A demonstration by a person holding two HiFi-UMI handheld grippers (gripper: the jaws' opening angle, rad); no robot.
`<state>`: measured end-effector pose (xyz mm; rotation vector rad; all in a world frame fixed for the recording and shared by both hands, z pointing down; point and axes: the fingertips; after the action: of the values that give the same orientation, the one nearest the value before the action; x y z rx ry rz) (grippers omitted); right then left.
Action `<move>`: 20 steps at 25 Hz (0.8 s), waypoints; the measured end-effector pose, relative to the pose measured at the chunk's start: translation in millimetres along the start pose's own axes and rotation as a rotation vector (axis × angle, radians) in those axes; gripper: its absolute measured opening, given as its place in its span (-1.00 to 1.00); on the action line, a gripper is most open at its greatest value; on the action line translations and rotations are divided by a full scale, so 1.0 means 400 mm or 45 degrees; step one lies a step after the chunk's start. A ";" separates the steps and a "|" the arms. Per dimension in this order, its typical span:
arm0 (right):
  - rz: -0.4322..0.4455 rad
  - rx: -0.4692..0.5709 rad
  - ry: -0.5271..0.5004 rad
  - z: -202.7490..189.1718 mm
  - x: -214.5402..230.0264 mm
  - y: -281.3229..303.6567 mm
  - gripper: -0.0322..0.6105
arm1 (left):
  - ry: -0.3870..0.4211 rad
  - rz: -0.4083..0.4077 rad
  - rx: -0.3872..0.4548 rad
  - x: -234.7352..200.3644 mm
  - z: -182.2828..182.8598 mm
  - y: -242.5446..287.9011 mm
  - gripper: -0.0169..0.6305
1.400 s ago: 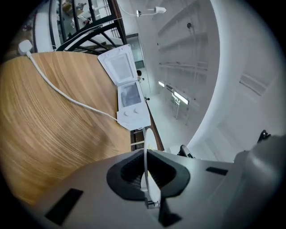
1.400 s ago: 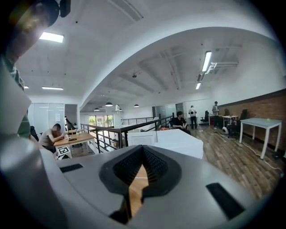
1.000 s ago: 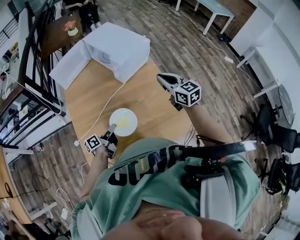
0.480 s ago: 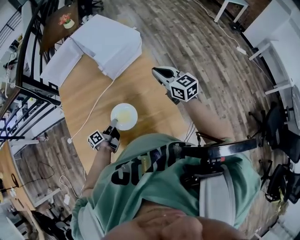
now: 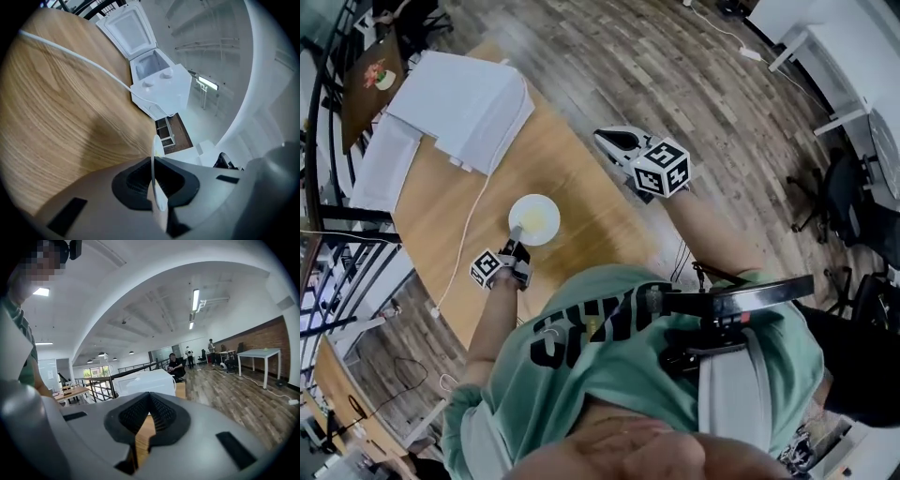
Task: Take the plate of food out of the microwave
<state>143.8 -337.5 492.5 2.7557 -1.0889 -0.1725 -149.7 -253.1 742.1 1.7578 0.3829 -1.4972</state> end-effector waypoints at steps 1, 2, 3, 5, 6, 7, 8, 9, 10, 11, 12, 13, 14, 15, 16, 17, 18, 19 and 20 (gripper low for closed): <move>-0.016 -0.007 0.006 -0.008 0.004 -0.014 -0.88 | 0.010 0.009 -0.004 -0.005 0.011 0.015 -0.90; -0.030 -0.015 0.010 -0.016 0.008 -0.029 -0.88 | 0.017 0.016 -0.005 -0.009 0.021 0.030 -0.90; -0.045 -0.023 0.015 -0.024 0.013 -0.044 -0.88 | 0.021 0.022 -0.004 -0.011 0.031 0.046 -0.90; -0.072 -0.041 0.024 -0.038 0.026 -0.069 -0.88 | 0.024 0.024 0.007 -0.009 0.054 0.078 -0.90; -0.085 -0.049 0.028 -0.044 0.033 -0.078 -0.88 | 0.024 0.021 0.016 -0.008 0.068 0.093 -0.90; -0.097 -0.056 0.031 -0.048 0.040 -0.086 -0.88 | 0.025 0.020 0.026 -0.006 0.082 0.107 -0.90; -0.107 -0.063 0.032 -0.050 0.047 -0.094 -0.88 | 0.025 0.020 0.034 -0.004 0.095 0.120 -0.90; -0.115 -0.069 0.032 -0.051 0.053 -0.101 -0.88 | 0.028 0.021 0.040 0.000 0.105 0.133 -0.90; -0.122 -0.074 0.030 -0.050 0.058 -0.109 -0.88 | 0.031 0.022 0.041 0.004 0.111 0.147 -0.90; -0.127 -0.077 0.028 -0.050 0.063 -0.117 -0.88 | 0.036 0.024 0.041 0.007 0.116 0.161 -0.90; -0.131 -0.078 0.027 -0.049 0.068 -0.123 -0.88 | 0.042 0.027 0.042 0.009 0.121 0.174 -0.90; -0.133 -0.079 0.025 -0.050 0.071 -0.127 -0.88 | 0.049 0.033 0.044 0.008 0.127 0.187 -0.90; -0.135 -0.080 0.024 -0.051 0.074 -0.130 -0.88 | 0.058 0.043 0.046 0.004 0.133 0.198 -0.90; -0.136 -0.081 0.024 -0.054 0.077 -0.132 -0.88 | 0.068 0.058 0.046 -0.002 0.138 0.210 -0.90; -0.138 -0.083 0.024 -0.056 0.080 -0.136 -0.88 | 0.080 0.080 0.042 -0.012 0.142 0.221 -0.90; -0.142 -0.087 0.024 -0.060 0.083 -0.141 -0.88 | 0.094 0.104 0.036 -0.022 0.144 0.233 -0.90; -0.147 -0.093 0.024 -0.064 0.088 -0.148 -0.88 | 0.109 0.127 0.030 -0.033 0.147 0.245 -0.90; -0.153 -0.098 0.025 -0.068 0.093 -0.155 -0.88 | 0.120 0.145 0.028 -0.040 0.151 0.257 -0.90; -0.159 -0.102 0.026 -0.072 0.098 -0.161 -0.88 | 0.133 0.155 0.032 -0.042 0.158 0.268 -0.90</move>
<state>220.2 -314.7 506.0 2.7476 -0.8852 -0.1995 -126.6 -363.7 796.4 1.8504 0.3048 -1.3341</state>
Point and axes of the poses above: the fingertips, and each gripper's own axes: y forward along the fingers, x to its right, z out of its top, and after that the axes turned 15 degrees about -y, right-handed
